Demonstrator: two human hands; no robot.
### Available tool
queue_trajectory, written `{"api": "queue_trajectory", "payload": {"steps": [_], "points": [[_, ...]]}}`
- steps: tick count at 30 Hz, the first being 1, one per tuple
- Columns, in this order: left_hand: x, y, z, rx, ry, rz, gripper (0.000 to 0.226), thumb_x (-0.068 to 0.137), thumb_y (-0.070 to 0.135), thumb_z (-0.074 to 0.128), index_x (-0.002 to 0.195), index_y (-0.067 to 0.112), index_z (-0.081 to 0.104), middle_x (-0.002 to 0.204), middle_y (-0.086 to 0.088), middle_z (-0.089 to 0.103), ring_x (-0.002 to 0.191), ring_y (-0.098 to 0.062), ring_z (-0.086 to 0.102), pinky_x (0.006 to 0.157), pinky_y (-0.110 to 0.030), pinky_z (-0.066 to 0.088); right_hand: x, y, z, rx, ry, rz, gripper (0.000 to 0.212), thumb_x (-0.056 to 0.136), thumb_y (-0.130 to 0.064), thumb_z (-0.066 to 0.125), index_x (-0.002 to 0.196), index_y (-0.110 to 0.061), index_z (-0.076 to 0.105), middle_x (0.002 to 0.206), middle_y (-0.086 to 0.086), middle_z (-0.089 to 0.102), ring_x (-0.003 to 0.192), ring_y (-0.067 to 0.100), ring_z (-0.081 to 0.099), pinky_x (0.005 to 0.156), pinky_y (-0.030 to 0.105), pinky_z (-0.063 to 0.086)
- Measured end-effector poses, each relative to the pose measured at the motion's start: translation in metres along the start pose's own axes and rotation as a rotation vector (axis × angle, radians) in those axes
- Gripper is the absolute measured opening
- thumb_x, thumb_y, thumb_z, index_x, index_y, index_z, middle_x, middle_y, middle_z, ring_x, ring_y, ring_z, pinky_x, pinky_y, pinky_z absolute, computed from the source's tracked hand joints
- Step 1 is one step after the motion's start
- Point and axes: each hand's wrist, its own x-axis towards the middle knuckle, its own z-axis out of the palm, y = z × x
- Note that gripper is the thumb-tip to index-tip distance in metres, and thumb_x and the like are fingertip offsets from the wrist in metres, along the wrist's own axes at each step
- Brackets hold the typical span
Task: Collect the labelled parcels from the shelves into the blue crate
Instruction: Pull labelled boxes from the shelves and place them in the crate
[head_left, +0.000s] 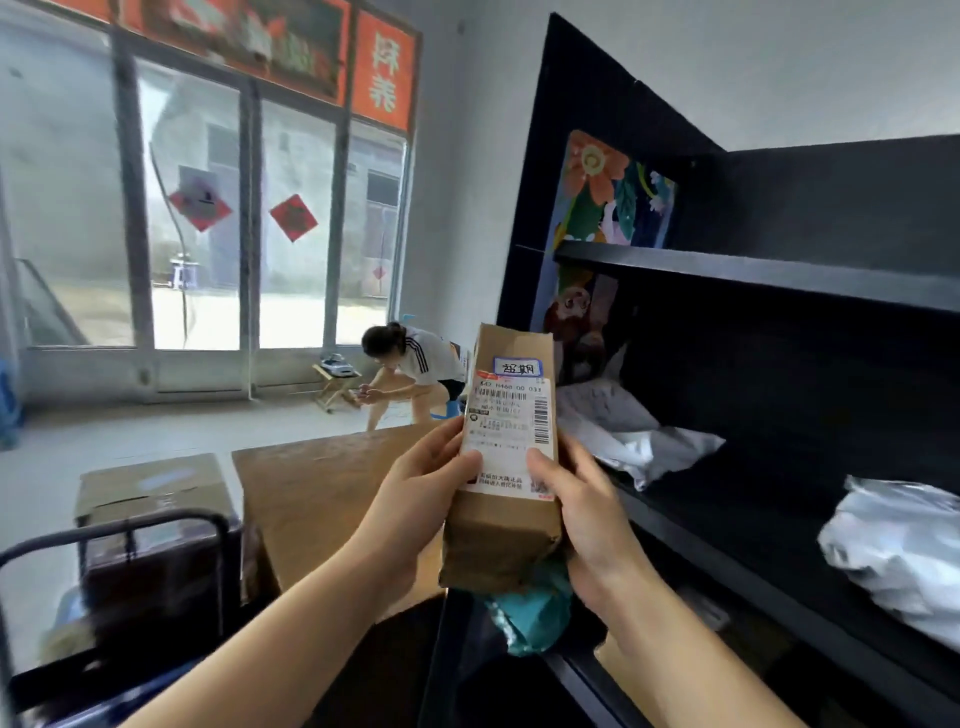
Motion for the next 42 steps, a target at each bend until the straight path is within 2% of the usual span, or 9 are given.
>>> {"api": "queue_trajectory", "payload": {"steps": [2, 7, 14, 16, 20, 25, 29, 34, 42], "points": [[-0.013, 0.003, -0.028, 0.018, 0.070, 0.002, 0.040, 0.094, 0.016, 0.053, 0.130, 0.033, 0.051, 0.109, 0.009, 0.068, 0.095, -0.009, 0.067, 0.077, -0.025, 0.053, 0.001, 0.012, 0.028, 0.020, -0.058, 0.034, 0.035, 0.092, -0.015, 0.058, 0.124, -0.026, 0.057, 0.107, 0.004, 0.074, 0.095, 0.022, 0.072, 0.076, 0.033, 0.059], [-0.050, 0.006, -0.100, 0.029, 0.254, -0.010, 0.038, 0.096, 0.015, 0.049, 0.131, 0.029, 0.051, 0.111, 0.005, 0.066, 0.099, -0.015, 0.065, 0.088, -0.036, 0.054, -0.006, 0.046, 0.100, 0.049, -0.226, 0.127, 0.036, 0.092, -0.017, 0.058, 0.126, -0.030, 0.054, 0.108, 0.002, 0.073, 0.096, 0.021, 0.072, 0.074, 0.032, 0.058], [-0.111, 0.003, -0.199, 0.000, 0.460, -0.084, 0.026, 0.097, 0.023, 0.048, 0.117, 0.038, 0.054, 0.100, 0.002, 0.071, 0.089, -0.016, 0.069, 0.071, -0.032, 0.059, -0.037, 0.095, 0.201, 0.069, -0.388, 0.279, 0.040, 0.091, -0.013, 0.059, 0.128, -0.027, 0.051, 0.107, 0.006, 0.074, 0.092, 0.022, 0.073, 0.068, 0.031, 0.059], [-0.128, 0.001, -0.226, 0.010, 0.508, -0.103, 0.026, 0.097, 0.022, 0.048, 0.119, 0.036, 0.054, 0.100, 0.002, 0.071, 0.089, -0.015, 0.070, 0.066, -0.029, 0.058, -0.048, 0.109, 0.227, 0.038, -0.417, 0.301, 0.040, 0.091, -0.014, 0.059, 0.128, -0.027, 0.051, 0.107, 0.006, 0.073, 0.093, 0.022, 0.073, 0.073, 0.034, 0.060], [-0.162, -0.005, -0.275, 0.035, 0.592, -0.124, 0.031, 0.097, 0.021, 0.048, 0.127, 0.029, 0.054, 0.106, 0.001, 0.071, 0.093, -0.015, 0.069, 0.069, -0.027, 0.058, -0.070, 0.133, 0.274, -0.013, -0.479, 0.336, 0.041, 0.092, -0.016, 0.059, 0.130, -0.027, 0.048, 0.110, 0.003, 0.072, 0.098, 0.022, 0.071, 0.088, 0.041, 0.057], [-0.199, -0.012, -0.328, 0.056, 0.676, -0.152, 0.030, 0.098, 0.021, 0.046, 0.126, 0.030, 0.053, 0.108, 0.001, 0.067, 0.094, -0.015, 0.066, 0.070, -0.029, 0.059, -0.094, 0.162, 0.329, -0.086, -0.551, 0.365, 0.041, 0.092, -0.017, 0.059, 0.131, -0.026, 0.047, 0.114, 0.000, 0.069, 0.100, 0.017, 0.069, 0.071, 0.023, 0.057], [-0.223, -0.020, -0.367, 0.055, 0.728, -0.178, 0.025, 0.098, 0.019, 0.046, 0.118, 0.032, 0.053, 0.107, 0.003, 0.066, 0.093, -0.014, 0.066, 0.067, -0.028, 0.059, -0.107, 0.191, 0.365, -0.106, -0.578, 0.419, 0.045, 0.090, -0.015, 0.062, 0.132, -0.024, 0.047, 0.115, 0.002, 0.068, 0.103, 0.019, 0.068, 0.080, 0.030, 0.058], [-0.243, -0.039, -0.413, 0.026, 0.809, -0.232, 0.029, 0.098, 0.017, 0.045, 0.124, 0.029, 0.053, 0.109, 0.003, 0.066, 0.096, -0.017, 0.067, 0.075, -0.034, 0.059, -0.115, 0.230, 0.405, -0.135, -0.635, 0.511, 0.052, 0.089, -0.012, 0.063, 0.136, -0.023, 0.045, 0.116, 0.002, 0.067, 0.102, 0.019, 0.067, 0.075, 0.029, 0.058], [-0.252, -0.081, -0.476, -0.073, 0.945, -0.340, 0.035, 0.098, 0.010, 0.045, 0.130, 0.022, 0.051, 0.110, 0.003, 0.067, 0.095, -0.015, 0.068, 0.070, -0.030, 0.059, -0.112, 0.301, 0.452, -0.181, -0.736, 0.664, 0.052, 0.086, -0.004, 0.065, 0.133, -0.022, 0.050, 0.110, 0.006, 0.069, 0.100, 0.021, 0.068, 0.069, 0.026, 0.056]]}}
